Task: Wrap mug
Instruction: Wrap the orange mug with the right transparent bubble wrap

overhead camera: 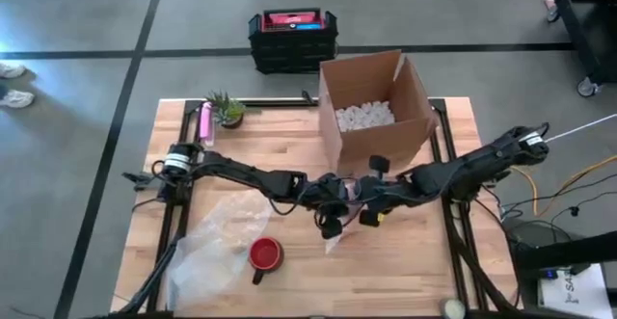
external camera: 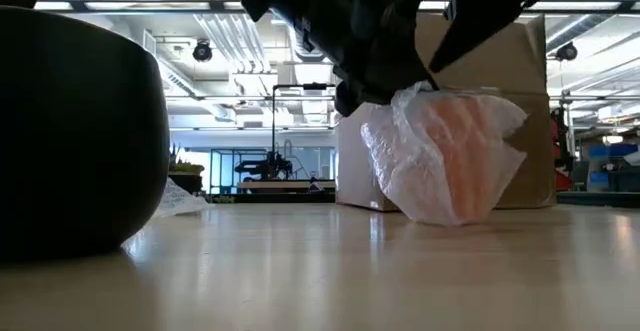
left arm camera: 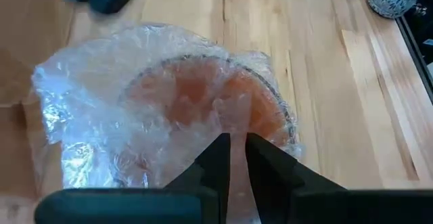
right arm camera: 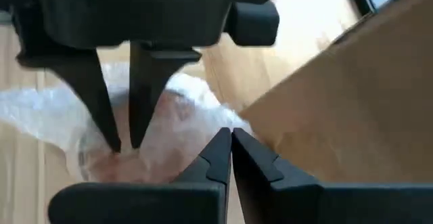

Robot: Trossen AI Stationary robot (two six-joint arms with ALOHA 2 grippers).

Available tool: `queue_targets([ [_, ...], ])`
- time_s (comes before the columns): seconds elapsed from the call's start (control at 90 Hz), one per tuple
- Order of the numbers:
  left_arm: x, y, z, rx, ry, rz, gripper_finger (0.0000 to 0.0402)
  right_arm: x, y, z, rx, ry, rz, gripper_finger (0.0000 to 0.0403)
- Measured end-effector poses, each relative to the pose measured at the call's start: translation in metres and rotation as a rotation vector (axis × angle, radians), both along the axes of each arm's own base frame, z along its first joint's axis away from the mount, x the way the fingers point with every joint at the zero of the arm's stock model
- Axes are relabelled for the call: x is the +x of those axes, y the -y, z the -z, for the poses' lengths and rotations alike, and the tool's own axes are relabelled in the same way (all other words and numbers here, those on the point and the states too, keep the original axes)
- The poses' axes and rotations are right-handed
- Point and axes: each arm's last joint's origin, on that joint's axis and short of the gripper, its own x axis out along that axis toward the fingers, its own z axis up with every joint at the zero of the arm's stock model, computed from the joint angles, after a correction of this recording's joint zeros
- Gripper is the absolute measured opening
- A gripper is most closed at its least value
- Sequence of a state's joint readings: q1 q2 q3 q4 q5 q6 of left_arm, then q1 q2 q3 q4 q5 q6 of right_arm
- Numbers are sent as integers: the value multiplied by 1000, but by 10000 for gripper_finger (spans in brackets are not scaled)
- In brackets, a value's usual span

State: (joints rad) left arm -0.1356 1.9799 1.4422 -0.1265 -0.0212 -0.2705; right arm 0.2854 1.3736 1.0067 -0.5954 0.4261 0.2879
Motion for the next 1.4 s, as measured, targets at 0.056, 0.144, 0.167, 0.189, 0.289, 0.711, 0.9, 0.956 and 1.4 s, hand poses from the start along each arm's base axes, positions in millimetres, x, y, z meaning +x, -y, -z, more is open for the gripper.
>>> queue_targets([
  [0.056,0,0,0,-1,3,-1,36,4,1,11,30,2,-19,0],
  [0.144,0,0,0,1,-4,-1,36,8,1,27,46,3,-33,0],
  [0.167,-1,0,1,2,-10,-2,36,8,1,30,46,-6,-38,0],
  [0.189,-1,0,1,2,-12,-2,36,8,1,34,45,-20,-36,0],
  [0.289,-2,0,2,9,-24,-5,36,9,0,48,64,-68,-15,0],
  [0.711,-9,-3,-9,25,-49,-21,36,10,-1,62,100,-103,-17,0],
  [0.9,-18,-3,-26,25,-41,-15,36,8,-1,64,133,-114,-8,0],
  [0.956,-18,-3,-26,34,-43,-14,36,9,-2,64,138,-106,-7,0],
  [1.4,-12,-4,-3,77,-110,-25,36,16,-6,30,205,-79,-74,0],
])
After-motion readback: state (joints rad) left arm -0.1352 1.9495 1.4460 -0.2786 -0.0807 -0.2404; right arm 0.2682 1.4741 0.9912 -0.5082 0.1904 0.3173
